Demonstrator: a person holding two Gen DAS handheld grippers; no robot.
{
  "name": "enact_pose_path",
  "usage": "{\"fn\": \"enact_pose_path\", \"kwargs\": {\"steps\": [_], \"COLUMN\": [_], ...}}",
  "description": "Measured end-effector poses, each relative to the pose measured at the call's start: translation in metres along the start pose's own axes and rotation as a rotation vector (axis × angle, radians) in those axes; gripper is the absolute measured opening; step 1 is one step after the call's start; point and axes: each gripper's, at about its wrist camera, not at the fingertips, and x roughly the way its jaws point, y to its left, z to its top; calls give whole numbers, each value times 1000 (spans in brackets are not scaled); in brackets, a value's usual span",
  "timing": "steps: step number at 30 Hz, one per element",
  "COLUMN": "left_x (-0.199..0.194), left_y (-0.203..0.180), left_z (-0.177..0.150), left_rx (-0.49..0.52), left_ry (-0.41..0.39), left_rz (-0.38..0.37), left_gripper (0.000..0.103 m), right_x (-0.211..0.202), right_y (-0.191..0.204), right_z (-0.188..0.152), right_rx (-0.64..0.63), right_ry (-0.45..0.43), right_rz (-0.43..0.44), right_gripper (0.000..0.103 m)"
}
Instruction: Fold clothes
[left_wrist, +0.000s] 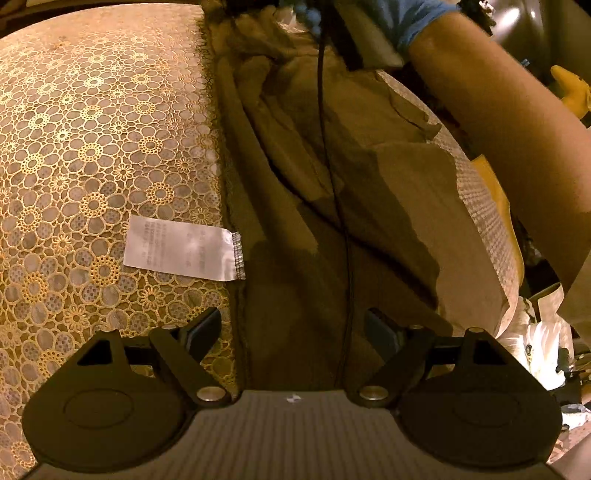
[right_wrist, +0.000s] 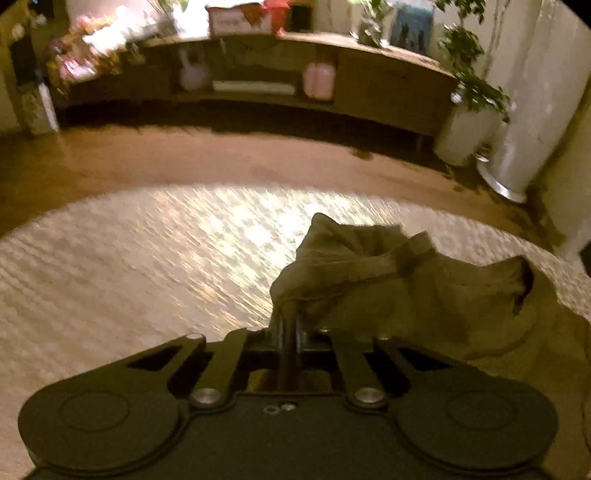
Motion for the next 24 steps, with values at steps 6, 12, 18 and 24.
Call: {"fn": "enact_pose_path", "kwargs": {"steps": [6, 12, 18, 24], "left_x": [-2, -2, -4, -5], "left_y": [-1, -2, -1, -2], "left_z": [-3, -5, -4, -7], "left_rx": [-5, -4, -14, -10], "left_ry": [-4, -7, -7, -11], "left_rz": [-6, -5, -20, -21], "left_gripper": [85, 85, 85, 85], "right_x": [-33, -21, 8, 10], "right_y": [32, 75, 124, 148], "right_z": [24, 43, 30, 13], "right_rx": [-22, -50, -164, -261], "right_ry": [-84, -68, 46, 75], "right_rz": [282, 444, 508, 524], "right_gripper": [103, 103, 103, 103]}}
